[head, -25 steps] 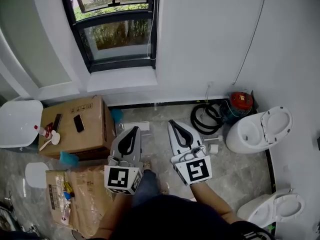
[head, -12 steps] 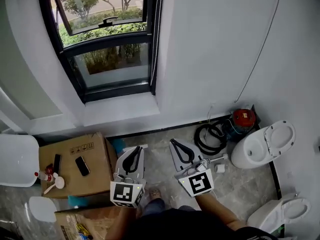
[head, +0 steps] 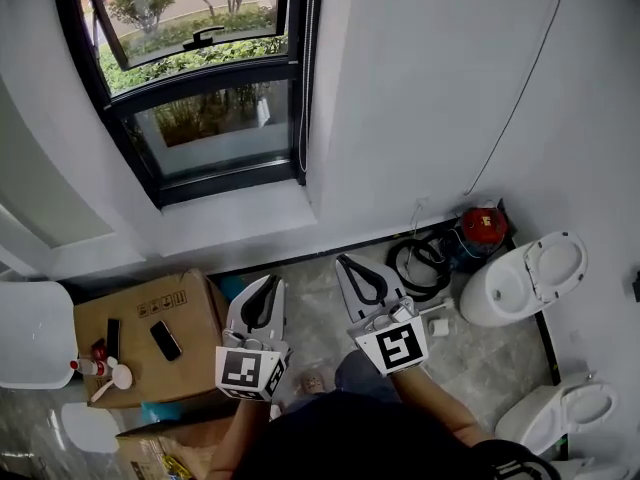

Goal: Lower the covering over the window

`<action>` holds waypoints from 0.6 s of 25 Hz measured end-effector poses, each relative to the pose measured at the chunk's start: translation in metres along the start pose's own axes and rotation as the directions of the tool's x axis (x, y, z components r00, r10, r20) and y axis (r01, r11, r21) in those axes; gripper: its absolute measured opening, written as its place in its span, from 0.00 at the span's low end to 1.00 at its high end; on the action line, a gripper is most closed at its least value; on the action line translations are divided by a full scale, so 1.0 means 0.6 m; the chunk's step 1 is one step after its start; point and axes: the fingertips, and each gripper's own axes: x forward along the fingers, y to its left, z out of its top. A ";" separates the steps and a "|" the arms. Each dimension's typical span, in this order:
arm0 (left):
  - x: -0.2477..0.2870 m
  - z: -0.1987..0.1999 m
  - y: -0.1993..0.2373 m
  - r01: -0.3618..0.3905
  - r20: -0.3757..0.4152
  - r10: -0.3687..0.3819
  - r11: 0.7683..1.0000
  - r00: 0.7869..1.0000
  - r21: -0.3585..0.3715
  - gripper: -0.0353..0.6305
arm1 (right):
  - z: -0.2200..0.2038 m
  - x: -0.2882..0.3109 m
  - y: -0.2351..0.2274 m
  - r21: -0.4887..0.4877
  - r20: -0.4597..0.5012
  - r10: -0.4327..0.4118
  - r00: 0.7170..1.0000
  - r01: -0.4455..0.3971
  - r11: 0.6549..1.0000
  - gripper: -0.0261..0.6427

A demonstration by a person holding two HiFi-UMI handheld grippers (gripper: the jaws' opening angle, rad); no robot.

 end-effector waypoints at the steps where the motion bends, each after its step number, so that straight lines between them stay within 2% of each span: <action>1: 0.005 0.000 0.003 0.003 0.003 -0.003 1.000 1.000 -0.002 0.07 | -0.003 0.005 -0.001 0.002 -0.003 -0.001 1.000 0.001 1.000 0.06; 7: 0.045 -0.008 0.019 0.016 0.005 -0.016 1.000 1.000 -0.017 0.07 | -0.024 0.036 -0.020 -0.002 -0.005 -0.003 1.000 0.003 1.000 0.06; 15: 0.163 -0.017 0.038 0.056 -0.003 -0.056 0.998 0.998 0.005 0.07 | -0.072 0.104 -0.105 0.044 0.010 -0.038 0.999 0.038 0.998 0.06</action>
